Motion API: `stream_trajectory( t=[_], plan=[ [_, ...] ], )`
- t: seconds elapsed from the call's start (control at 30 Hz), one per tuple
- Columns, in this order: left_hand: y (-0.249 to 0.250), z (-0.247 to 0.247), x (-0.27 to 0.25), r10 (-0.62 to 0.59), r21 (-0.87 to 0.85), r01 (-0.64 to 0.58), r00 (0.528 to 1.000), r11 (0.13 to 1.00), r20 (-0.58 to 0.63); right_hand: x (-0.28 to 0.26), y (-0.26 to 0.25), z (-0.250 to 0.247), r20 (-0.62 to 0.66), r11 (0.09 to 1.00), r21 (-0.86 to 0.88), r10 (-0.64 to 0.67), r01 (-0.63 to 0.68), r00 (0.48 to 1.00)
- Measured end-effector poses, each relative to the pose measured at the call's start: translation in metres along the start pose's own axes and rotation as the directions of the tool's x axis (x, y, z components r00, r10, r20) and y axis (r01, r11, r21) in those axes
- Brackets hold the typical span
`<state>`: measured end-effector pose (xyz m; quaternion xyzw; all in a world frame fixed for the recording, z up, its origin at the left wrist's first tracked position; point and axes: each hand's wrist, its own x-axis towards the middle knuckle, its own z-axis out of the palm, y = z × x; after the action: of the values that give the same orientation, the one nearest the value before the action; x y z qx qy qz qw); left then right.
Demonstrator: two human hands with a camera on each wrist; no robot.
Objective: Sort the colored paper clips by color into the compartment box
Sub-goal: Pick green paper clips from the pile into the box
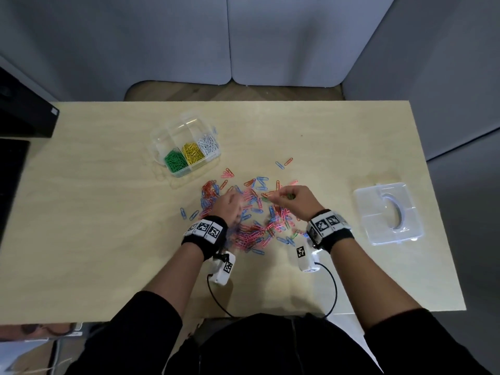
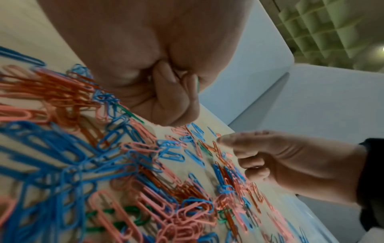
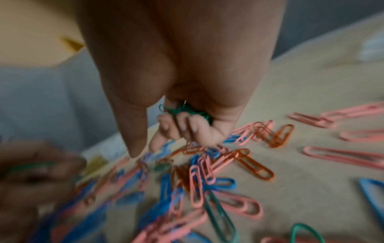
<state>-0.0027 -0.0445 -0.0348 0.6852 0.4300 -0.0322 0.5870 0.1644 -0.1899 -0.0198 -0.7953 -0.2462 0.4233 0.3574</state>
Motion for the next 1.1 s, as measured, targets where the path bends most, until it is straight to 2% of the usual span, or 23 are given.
stream_trajectory(
  t=[0.07, 0.1, 0.2, 0.33, 0.43, 0.5, 0.53, 0.6, 0.67, 0.73, 0.83, 0.9, 1.0, 1.1],
  plan=[
    [-0.001, -0.004, -0.005, -0.038, -0.086, 0.042, 0.998, 0.995, 0.045, 0.012, -0.002, 0.016, -0.062, 0.966, -0.256, -0.060, 0.042, 0.996],
    [-0.004, -0.005, -0.007, -0.037, -0.091, 0.044, 0.997, 0.995, 0.070, 0.016, -0.001, 0.022, -0.091, 0.948, -0.317, -0.075, 0.043, 0.993],
    [-0.016, -0.008, -0.011, -0.042, -0.077, 0.054, 0.989, 0.996, 0.142, 0.023, 0.002, 0.033, -0.131, 0.904, -0.427, -0.099, 0.034, 0.986],
    [-0.025, -0.009, -0.018, -0.032, -0.039, 0.039, 0.986, 0.998, 0.166, 0.022, 0.001, 0.032, -0.082, 0.880, -0.470, -0.128, 0.074, 0.988],
    [-0.019, -0.004, -0.025, -0.026, -0.025, 0.031, 0.983, 0.999, 0.183, 0.016, 0.009, 0.023, -0.103, 0.950, -0.301, -0.113, 0.077, 0.988],
    [-0.014, 0.002, -0.026, -0.010, -0.011, 0.013, 0.974, 1.000, 0.224, 0.008, 0.015, 0.015, -0.125, 0.999, -0.042, -0.038, 0.033, 0.991],
    [-0.013, 0.006, -0.024, 0.002, 0.010, -0.004, 0.973, 1.000, 0.230, 0.002, 0.018, 0.010, -0.112, 0.991, 0.130, 0.010, 0.005, 0.994],
    [-0.009, 0.016, -0.019, 0.017, 0.049, -0.029, 0.972, 0.998, 0.235, -0.012, 0.022, 0.003, -0.045, 0.913, 0.404, 0.088, -0.062, 0.995],
    [-0.004, 0.027, -0.017, 0.062, 0.180, -0.102, 0.975, 0.978, 0.215, -0.025, 0.028, -0.003, 0.028, 0.832, 0.542, 0.126, -0.121, 0.992],
    [0.001, 0.037, -0.017, 0.142, 0.352, -0.190, 0.977, 0.916, 0.159, -0.035, 0.035, -0.008, 0.057, 0.808, 0.569, 0.148, -0.154, 0.987],
    [0.008, 0.053, -0.020, 0.227, 0.476, -0.262, 0.965, 0.840, 0.130, -0.048, 0.043, -0.012, 0.091, 0.797, 0.566, 0.195, -0.211, 0.977],
    [0.009, 0.062, -0.023, 0.247, 0.538, -0.283, 0.959, 0.794, 0.139, -0.055, 0.044, -0.014, 0.101, 0.753, 0.614, 0.221, -0.235, 0.970],
    [0.011, 0.069, -0.023, 0.267, 0.538, -0.283, 0.957, 0.794, 0.111, -0.065, 0.045, -0.016, 0.086, 0.717, 0.657, 0.235, -0.232, 0.968],
    [0.012, 0.065, -0.021, 0.250, 0.571, -0.249, 0.965, 0.782, 0.078, -0.074, 0.048, -0.016, 0.043, 0.760, 0.609, 0.253, -0.226, 0.967]
  ],
)
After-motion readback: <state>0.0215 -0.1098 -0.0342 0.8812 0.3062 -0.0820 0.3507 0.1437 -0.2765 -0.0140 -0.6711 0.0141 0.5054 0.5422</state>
